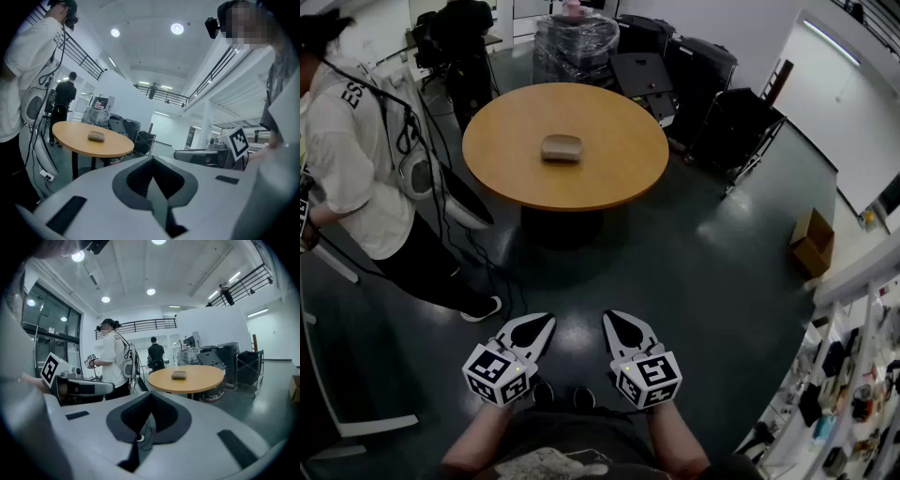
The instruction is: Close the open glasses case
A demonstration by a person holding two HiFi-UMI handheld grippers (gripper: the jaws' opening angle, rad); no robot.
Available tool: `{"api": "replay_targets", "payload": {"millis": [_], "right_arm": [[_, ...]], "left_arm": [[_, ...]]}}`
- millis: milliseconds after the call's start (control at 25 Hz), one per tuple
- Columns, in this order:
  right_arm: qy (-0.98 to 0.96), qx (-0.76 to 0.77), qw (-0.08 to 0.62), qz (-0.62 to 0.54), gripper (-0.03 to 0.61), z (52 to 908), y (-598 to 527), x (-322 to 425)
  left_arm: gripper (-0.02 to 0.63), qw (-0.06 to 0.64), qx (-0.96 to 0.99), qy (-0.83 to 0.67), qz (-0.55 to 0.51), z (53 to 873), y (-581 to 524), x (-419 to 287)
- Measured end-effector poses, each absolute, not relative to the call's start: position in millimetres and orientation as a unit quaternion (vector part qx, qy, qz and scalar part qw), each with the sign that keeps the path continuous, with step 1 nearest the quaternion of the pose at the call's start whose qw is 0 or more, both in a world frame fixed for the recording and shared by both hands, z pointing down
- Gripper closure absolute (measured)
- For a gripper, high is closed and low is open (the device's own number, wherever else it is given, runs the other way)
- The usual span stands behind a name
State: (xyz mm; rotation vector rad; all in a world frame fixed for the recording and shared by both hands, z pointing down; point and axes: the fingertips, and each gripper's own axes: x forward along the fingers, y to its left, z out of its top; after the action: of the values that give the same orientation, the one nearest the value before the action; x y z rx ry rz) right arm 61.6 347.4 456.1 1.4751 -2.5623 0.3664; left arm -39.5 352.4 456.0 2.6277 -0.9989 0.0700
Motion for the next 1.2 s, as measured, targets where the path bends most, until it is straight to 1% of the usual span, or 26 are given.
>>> {"api": "replay_targets", "payload": {"millis": [680,960,1200], "right_arm": [[-0.858,0.491,0.073,0.130,0.589,451,343,70],[-0.847,0.513,0.066,0.125,0.589,456,340,94],[-0.851,0.502,0.046,0.147,0.589,464,333,114]], "left_arm": [[0.606,0.166,0.923,-0.346,0.035,451,346,-22],[0.606,0.175,0.919,-0.350,0.037,460,344,-11],[0.606,0.177,0.913,-0.367,0.032,464,338,0]]}}
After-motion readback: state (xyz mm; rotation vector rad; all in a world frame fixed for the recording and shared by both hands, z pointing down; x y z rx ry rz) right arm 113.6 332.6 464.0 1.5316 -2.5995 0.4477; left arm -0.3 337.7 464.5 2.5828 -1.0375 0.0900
